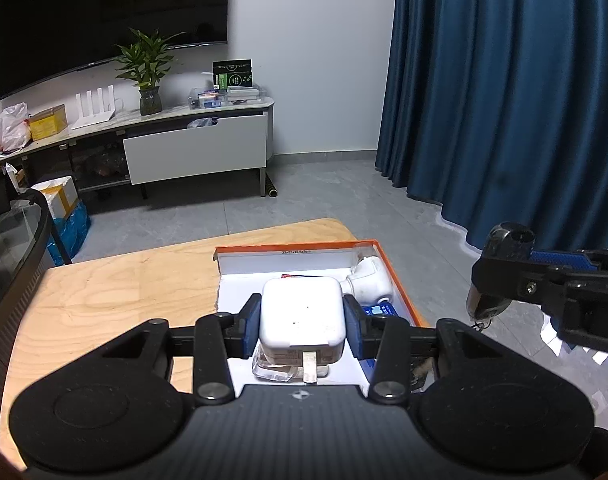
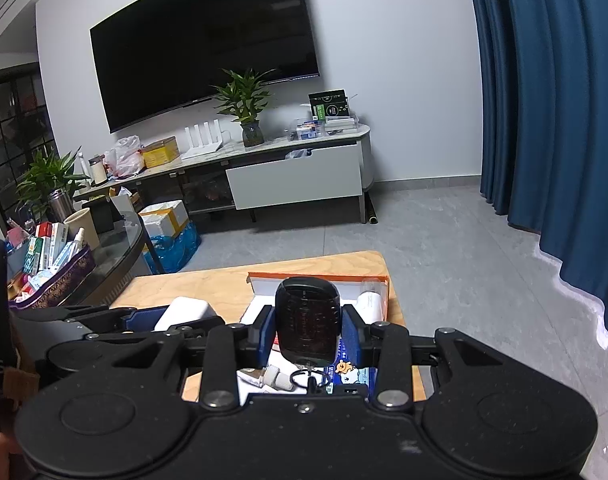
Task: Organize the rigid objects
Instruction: 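Hold the white charger and key fob above the white box with both grippers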
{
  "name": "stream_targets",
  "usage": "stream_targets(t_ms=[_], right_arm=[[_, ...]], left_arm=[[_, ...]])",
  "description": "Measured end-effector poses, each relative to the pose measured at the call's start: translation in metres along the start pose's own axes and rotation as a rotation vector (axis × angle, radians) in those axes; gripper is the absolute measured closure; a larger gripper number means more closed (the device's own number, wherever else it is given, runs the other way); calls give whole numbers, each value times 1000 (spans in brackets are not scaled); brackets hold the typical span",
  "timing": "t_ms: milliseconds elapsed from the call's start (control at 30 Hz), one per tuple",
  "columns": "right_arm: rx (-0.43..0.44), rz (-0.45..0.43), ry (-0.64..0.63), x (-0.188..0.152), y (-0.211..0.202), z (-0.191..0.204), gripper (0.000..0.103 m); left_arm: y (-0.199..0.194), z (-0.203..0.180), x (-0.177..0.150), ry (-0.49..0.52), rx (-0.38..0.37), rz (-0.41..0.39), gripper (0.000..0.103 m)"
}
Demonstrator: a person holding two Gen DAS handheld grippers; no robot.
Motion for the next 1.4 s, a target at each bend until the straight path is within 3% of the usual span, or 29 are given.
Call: stream_targets(t_ms=[1400], right_arm=[[3,137,-10,-8,52,-2,59]], left_arm=[[34,4,7,-16,-24,66,60]])
Point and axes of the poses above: each gripper's, at about its wrist camera, not at the fingertips, and y roughly the way its jaws point, z to its left, x to its top, the point moved 3 cm from there along y, roughly the way its jaws point, and after that the axes turned 10 degrees about z, right-handed, at the moved point
